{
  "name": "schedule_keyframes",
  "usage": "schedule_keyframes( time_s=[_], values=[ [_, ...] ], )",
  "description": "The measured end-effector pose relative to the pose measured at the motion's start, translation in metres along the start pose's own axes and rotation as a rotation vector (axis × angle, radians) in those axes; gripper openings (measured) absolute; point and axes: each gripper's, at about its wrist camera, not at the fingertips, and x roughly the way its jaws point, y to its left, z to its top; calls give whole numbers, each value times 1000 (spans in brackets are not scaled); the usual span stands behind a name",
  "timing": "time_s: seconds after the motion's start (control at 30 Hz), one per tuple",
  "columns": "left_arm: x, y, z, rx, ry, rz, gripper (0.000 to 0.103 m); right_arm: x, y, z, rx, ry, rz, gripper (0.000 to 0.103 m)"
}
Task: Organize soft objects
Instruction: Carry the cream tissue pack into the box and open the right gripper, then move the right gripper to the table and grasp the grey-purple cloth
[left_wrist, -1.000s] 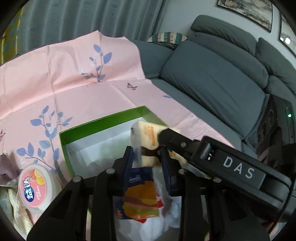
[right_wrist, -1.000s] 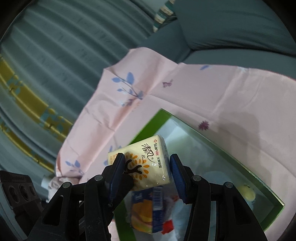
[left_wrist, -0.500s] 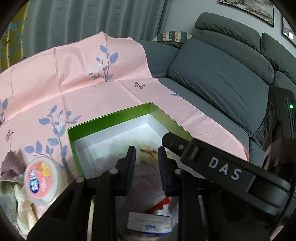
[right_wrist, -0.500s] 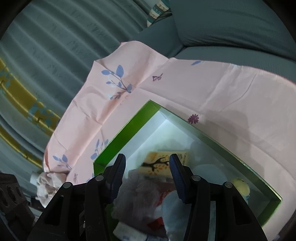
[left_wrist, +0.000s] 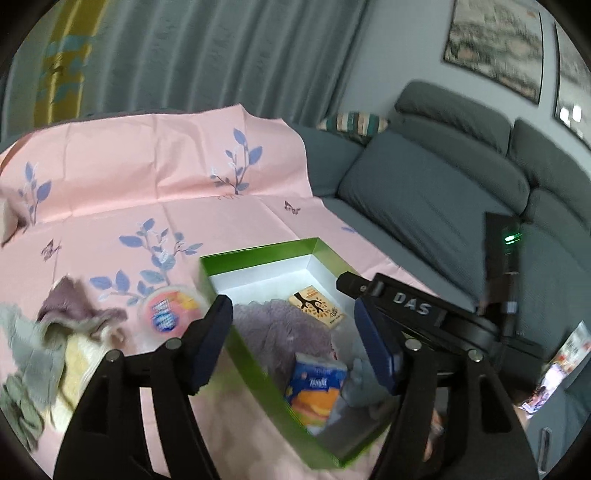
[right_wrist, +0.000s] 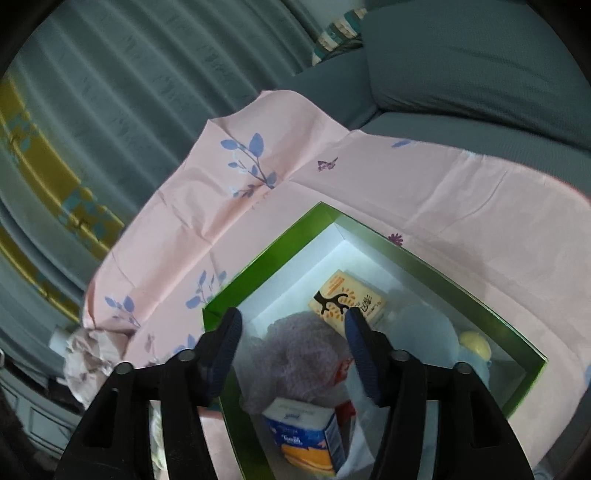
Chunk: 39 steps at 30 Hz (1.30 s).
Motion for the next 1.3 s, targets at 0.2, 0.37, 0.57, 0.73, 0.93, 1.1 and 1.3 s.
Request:
schedule_keyframes(
  time_s=[0.2, 0.37, 0.57, 0.73, 0.93, 1.1, 1.3],
  values=[
    [-58, 29, -13, -59, -69, 60, 82, -5, 25, -13, -72, -10, -22, 81],
    [-103, 65, -34, -110, -120, 179, 85, -13, 54, -24, -153, -28, 15, 91],
    [-138, 127, -70, -238, -106, 309, 85, -17, 92, -42, -263, -54, 11, 94],
    [-166, 184, -96, -374, -153, 399, 85, -18, 125, -62, -356, -47, 51, 94],
    [-185, 226, -106, -569, -191, 382, 85, -18, 164, -93, -475, -2, 144, 94],
    [-180, 232, -110, -596, -148, 416, 83, -3, 194, -117, -508, 108, 222, 94],
    [-181, 240, -114, -610, -130, 433, 74, 33, 242, -141, -609, 214, 181, 94]
  ],
)
